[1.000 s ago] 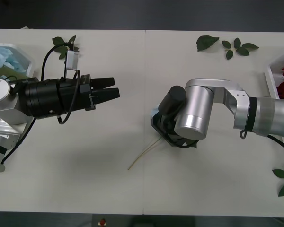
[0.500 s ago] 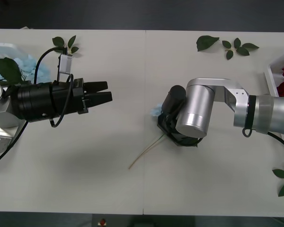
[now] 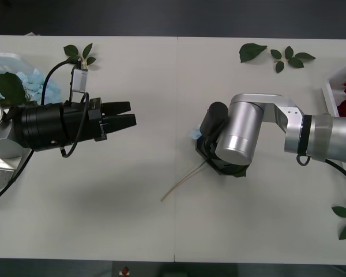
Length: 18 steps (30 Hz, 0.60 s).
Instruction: Put the red flowers into the right box and the blue flowers into the left box
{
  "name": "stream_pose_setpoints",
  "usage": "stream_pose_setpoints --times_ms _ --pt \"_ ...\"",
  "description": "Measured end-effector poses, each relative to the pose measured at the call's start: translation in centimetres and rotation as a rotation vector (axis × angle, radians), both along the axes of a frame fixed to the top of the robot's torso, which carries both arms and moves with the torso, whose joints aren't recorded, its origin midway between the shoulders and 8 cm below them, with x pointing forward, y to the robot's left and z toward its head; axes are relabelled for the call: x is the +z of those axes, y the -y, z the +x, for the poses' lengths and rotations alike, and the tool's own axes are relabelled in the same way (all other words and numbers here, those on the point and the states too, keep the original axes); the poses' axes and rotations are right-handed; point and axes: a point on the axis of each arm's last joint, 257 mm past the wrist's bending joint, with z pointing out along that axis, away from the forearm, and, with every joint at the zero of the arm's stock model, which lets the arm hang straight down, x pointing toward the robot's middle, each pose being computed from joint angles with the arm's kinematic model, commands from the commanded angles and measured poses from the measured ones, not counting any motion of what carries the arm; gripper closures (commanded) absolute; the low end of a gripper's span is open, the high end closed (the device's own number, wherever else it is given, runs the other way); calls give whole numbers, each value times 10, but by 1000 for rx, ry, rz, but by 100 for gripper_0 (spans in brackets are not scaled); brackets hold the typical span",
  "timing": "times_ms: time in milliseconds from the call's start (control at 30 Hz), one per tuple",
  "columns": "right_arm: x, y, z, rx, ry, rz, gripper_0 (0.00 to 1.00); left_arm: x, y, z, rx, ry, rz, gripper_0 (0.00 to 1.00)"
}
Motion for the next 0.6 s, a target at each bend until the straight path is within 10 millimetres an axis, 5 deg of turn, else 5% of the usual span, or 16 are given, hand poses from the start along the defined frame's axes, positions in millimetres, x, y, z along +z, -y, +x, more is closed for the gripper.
stream_pose_setpoints --times_ms 200,600 --pt "-4 -11 -2 6 -7 6 100 0 0 0 0 0 0 0" --pt "-6 -11 3 -3 2 8 100 0 0 0 0 1 0 0"
